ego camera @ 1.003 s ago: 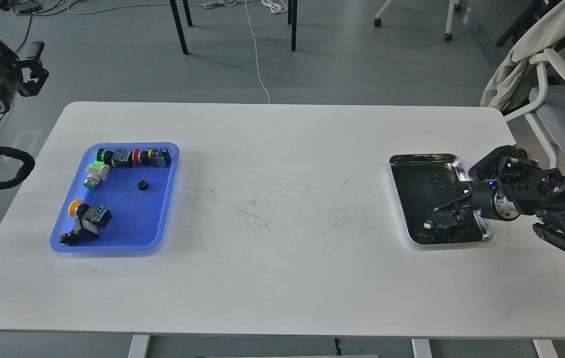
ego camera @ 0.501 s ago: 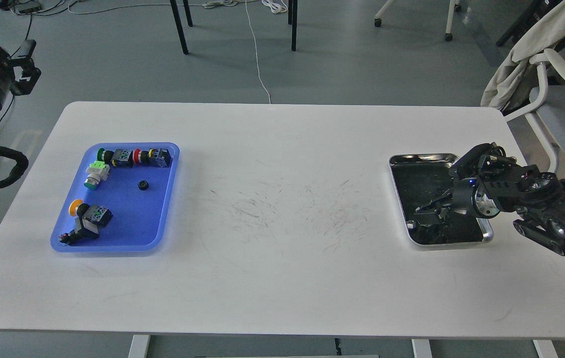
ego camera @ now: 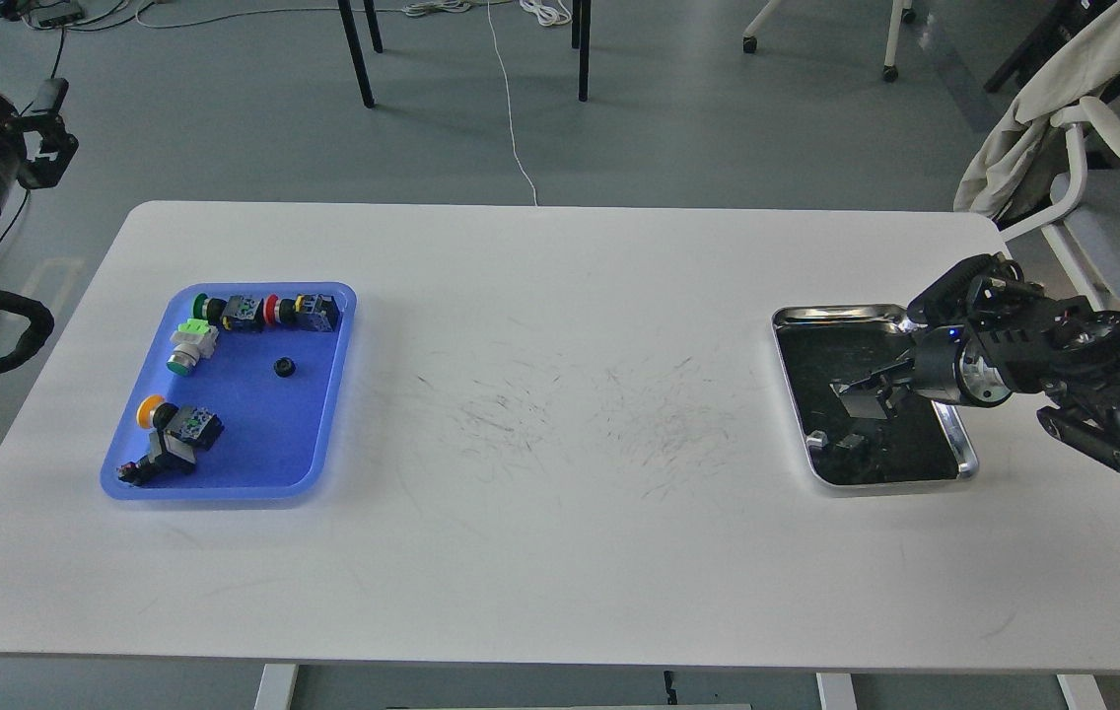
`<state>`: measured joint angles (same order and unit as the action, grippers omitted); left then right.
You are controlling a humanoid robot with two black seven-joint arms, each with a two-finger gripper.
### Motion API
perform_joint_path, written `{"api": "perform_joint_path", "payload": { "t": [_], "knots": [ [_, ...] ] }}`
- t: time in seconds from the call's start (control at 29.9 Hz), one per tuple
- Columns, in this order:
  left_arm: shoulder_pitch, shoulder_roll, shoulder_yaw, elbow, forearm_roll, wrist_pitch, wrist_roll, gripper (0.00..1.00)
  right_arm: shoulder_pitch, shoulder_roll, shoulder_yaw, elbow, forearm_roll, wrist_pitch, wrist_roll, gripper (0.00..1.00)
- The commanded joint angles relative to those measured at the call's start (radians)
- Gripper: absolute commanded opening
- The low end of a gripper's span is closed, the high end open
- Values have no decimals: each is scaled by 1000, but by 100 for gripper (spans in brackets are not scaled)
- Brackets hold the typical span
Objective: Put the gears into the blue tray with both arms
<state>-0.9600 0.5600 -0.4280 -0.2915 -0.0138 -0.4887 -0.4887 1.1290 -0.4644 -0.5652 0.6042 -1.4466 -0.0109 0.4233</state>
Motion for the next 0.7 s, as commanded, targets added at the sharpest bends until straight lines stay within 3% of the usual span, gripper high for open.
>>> {"api": "perform_joint_path", "payload": {
  "t": [0.0, 0.33, 0.67],
  "knots": [
    [3, 0, 0, 0, 0, 0, 0, 99, -15, -3, 1, -18, -1, 2, 2, 94],
    [6, 0, 0, -1, -2, 0, 0, 99, -51, 7, 10, -75, -1, -12, 2, 92],
    [7, 8, 0, -1, 0, 0, 0, 99, -60, 32, 10, -78, -1, -12, 2, 82]
  ]
}}
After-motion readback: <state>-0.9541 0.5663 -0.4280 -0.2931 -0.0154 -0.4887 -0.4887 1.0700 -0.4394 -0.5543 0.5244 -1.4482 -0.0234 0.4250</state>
